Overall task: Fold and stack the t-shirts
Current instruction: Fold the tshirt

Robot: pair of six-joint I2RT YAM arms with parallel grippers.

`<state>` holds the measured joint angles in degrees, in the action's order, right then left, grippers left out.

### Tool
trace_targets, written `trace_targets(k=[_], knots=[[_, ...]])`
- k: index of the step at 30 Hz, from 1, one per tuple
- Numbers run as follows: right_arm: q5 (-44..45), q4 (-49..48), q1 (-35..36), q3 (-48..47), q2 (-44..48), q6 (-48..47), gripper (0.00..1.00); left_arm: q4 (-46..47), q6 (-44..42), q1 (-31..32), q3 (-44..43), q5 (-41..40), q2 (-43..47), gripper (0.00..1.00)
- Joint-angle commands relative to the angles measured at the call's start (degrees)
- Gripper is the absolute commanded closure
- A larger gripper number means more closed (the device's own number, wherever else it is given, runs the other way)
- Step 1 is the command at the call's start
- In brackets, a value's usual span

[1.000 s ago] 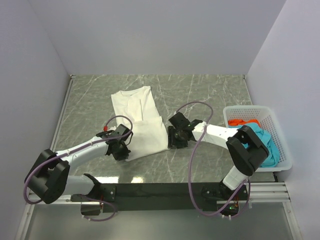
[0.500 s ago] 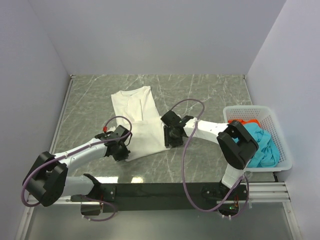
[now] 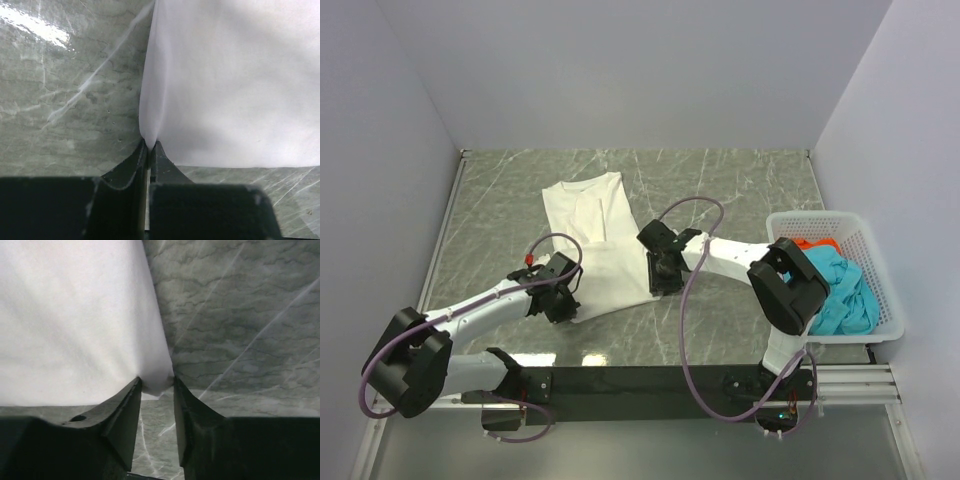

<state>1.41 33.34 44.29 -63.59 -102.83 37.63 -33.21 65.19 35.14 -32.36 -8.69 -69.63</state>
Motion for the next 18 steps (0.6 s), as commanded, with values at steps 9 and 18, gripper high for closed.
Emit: trace_targets(k=[9,18], knots=[[-1.5,2.6,1.8,2.2,-5.4,0.9,0.92,-2.1,-0.1,0.5,1.1,2.7,0.1,0.99],[3.4,10.9,1.8,-2.3,4.9,-3.0,1.0,-13.4,-3.3,0.5,-9.6,2.5,2.6,0.99]])
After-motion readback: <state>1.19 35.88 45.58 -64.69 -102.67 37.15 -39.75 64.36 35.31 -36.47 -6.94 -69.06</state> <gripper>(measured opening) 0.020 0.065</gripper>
